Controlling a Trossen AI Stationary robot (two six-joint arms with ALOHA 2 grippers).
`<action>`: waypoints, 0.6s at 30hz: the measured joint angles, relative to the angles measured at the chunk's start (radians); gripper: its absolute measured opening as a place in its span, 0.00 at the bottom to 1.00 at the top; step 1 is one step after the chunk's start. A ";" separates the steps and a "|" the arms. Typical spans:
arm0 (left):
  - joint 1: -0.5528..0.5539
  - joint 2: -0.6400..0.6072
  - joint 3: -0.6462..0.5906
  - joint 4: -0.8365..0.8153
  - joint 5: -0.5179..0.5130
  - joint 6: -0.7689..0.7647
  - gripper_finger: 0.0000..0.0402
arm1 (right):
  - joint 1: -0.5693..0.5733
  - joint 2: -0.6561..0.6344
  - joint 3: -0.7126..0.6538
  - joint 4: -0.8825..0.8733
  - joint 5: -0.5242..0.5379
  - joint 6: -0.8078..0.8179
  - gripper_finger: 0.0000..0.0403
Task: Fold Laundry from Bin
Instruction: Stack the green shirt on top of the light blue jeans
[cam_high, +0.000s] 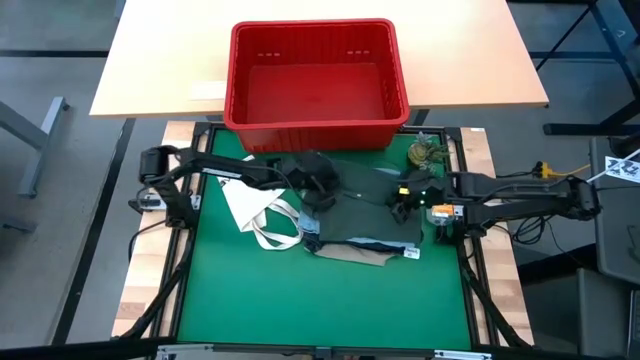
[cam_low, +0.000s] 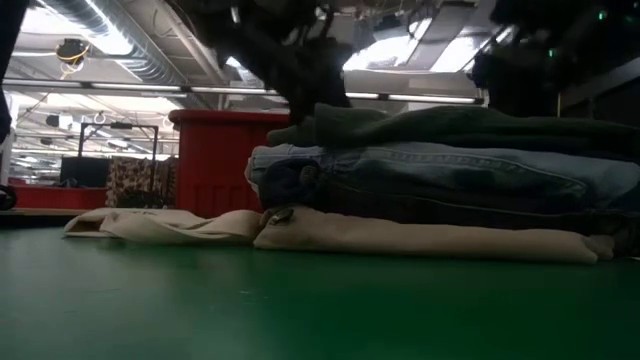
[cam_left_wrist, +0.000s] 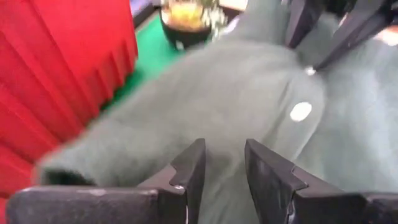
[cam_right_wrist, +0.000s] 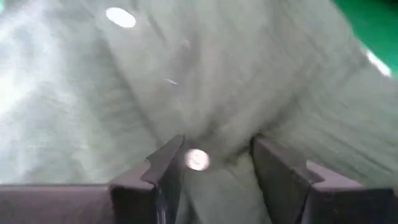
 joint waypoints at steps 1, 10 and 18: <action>0.000 -0.019 0.000 0.000 0.000 0.000 0.27 | 0.000 -0.009 0.019 -0.011 0.002 -0.011 0.46; -0.013 -0.189 0.001 -0.056 0.012 0.049 0.27 | 0.000 -0.076 0.154 -0.065 -0.018 -0.086 0.46; -0.089 -0.235 0.002 -0.066 0.129 0.050 0.27 | 0.000 -0.105 0.201 -0.061 -0.046 -0.129 0.46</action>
